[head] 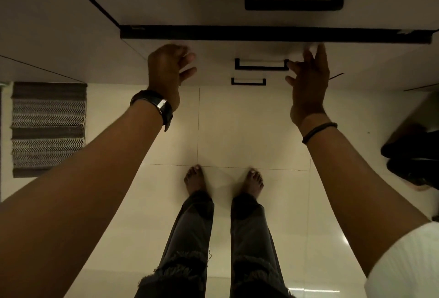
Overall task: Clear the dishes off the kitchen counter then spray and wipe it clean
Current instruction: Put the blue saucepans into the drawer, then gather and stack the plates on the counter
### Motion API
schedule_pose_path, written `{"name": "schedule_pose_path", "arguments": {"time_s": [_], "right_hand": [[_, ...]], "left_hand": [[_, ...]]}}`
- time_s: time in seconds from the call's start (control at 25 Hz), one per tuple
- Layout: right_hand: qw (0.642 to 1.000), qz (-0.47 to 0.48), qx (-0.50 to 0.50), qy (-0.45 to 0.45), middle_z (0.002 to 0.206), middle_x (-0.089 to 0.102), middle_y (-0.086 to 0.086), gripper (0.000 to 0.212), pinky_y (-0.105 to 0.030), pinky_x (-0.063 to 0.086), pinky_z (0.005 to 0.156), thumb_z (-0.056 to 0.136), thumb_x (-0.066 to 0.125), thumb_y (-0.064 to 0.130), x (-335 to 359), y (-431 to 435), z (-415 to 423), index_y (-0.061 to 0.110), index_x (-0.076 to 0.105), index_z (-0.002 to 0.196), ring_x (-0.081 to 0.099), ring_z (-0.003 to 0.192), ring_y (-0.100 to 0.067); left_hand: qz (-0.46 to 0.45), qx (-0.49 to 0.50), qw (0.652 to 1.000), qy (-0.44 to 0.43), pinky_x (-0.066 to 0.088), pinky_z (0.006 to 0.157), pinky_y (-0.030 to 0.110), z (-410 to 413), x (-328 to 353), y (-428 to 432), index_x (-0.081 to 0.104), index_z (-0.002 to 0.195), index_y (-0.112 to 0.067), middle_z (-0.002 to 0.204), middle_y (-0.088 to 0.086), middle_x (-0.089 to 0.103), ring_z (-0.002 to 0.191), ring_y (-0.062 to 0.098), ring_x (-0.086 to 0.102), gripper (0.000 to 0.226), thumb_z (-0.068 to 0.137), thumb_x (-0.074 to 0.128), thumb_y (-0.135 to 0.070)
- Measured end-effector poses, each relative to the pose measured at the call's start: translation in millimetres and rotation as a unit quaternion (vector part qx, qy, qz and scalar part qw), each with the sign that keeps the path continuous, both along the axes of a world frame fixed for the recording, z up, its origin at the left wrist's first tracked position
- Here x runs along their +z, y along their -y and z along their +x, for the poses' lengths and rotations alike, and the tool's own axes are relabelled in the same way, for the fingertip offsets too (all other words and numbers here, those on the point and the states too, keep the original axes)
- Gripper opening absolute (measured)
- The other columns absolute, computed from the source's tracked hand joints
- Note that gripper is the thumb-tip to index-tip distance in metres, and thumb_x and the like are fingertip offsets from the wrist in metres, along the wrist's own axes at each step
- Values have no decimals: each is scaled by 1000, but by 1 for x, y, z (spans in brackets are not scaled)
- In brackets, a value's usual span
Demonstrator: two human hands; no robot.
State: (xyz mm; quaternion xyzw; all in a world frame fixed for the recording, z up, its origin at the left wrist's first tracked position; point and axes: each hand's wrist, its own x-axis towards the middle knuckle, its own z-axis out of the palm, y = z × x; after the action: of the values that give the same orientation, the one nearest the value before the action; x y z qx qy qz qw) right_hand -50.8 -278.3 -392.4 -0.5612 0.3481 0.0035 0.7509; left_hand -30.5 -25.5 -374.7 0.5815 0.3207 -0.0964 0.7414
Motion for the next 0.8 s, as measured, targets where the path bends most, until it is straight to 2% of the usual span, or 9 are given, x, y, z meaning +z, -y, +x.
{"name": "schedule_pose_path", "arguments": {"time_s": [0.16,0.36,0.44,0.52,0.6,0.64,0.72,0.76,0.8], "right_hand": [[995,-65,74,6,165,33,-7,80,-49,43,111,93,49,29,1,8,-1,20,14,164,60,130,-25],[986,-86,138,42,168,26,-5,92,-50,46,112,86,54,21,-16,24,4,20,7,164,60,130,-26],[986,-97,126,59,162,35,-8,90,-41,54,101,84,58,31,-27,28,2,16,16,162,64,120,-29],[979,-168,99,55,144,50,-11,78,-34,56,84,79,54,42,-48,28,-9,10,36,148,63,111,-32],[937,-314,151,-5,133,59,-7,56,-34,57,89,91,54,26,-90,26,-19,8,45,143,63,116,-27],[904,-359,226,-51,135,60,-6,51,-33,55,95,96,55,19,-113,24,-23,10,45,145,61,121,-24],[807,-394,419,-136,148,52,-8,58,-36,47,107,99,58,22,-164,18,-30,13,38,153,50,135,-27],[753,-402,494,-164,155,45,-10,65,-41,41,112,99,60,26,-186,14,-31,14,33,157,42,142,-30],[706,-420,542,-175,160,39,-11,71,-44,36,116,98,61,28,-201,12,-29,14,28,159,34,148,-32]], "left_hand": [[-11,-2,1000,13,60,88,41,9,-13,-5,61,106,-10,122,14,69,111,26,71,14,101,48,-10],[-3,8,999,36,60,91,43,13,-31,-10,53,137,-5,129,10,69,111,20,71,35,106,47,-21],[7,3,999,35,60,89,40,9,-42,-8,50,141,-12,133,4,66,112,17,70,38,107,47,-26],[37,-39,998,19,59,86,36,-2,-61,-1,48,143,-16,136,1,62,112,18,69,41,104,51,-30],[153,-156,976,-11,54,97,36,-14,-94,8,48,144,-17,139,1,56,119,16,61,47,100,55,-29],[248,-243,938,-18,48,106,36,-20,-113,10,47,147,-18,146,1,52,128,16,54,49,99,57,-25],[397,-398,827,-6,36,117,39,-27,-151,13,39,152,-20,157,1,40,143,21,38,57,99,58,-23],[433,-440,787,2,32,119,40,-28,-166,13,35,154,-20,159,2,37,146,24,33,60,99,58,-23],[448,-459,767,4,29,119,41,-28,-177,13,32,155,-19,160,3,35,148,25,30,62,98,58,-23]]}}
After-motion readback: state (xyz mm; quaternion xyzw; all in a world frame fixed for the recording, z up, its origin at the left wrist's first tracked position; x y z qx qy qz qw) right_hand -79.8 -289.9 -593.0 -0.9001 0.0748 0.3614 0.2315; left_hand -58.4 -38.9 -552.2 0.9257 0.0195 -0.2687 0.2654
